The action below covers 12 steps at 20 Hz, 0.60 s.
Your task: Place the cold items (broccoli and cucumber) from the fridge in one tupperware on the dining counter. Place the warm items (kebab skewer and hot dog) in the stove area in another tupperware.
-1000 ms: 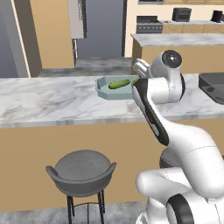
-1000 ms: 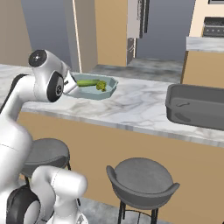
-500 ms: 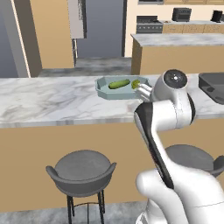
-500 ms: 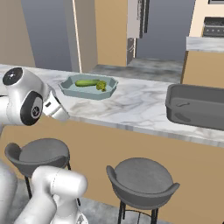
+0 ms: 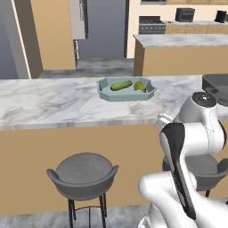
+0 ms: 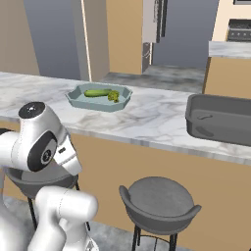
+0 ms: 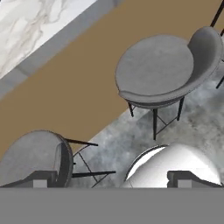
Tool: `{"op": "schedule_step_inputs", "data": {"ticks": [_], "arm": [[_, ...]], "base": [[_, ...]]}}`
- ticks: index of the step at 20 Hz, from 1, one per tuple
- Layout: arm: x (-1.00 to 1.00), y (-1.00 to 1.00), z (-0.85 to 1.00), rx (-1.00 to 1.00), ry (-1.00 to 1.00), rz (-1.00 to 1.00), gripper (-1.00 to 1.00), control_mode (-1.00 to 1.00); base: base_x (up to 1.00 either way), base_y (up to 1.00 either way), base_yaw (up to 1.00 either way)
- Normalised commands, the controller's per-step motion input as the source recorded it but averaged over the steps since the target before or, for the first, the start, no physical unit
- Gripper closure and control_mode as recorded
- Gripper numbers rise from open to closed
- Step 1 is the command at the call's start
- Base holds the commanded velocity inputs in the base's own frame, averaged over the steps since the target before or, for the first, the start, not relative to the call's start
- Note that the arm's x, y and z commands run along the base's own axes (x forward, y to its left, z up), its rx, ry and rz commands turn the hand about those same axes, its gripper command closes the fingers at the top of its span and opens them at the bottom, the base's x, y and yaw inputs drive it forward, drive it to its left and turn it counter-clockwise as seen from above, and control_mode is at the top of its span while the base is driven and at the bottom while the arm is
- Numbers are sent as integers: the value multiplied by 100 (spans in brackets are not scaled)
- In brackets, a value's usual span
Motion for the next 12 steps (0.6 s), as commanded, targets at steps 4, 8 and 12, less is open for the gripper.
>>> {"op": "schedule_step_inputs", "data": {"ticks": [4,8,12], "arm": [[-4,-60,-36,8,4,4,-100,-100],[-12,-18,-5,0,-2,0,-100,-100],[-30,-1,-12,0,-3,0,-100,-100]], "base": [[0,0,0],[0,0,0],[0,0,0]]}}
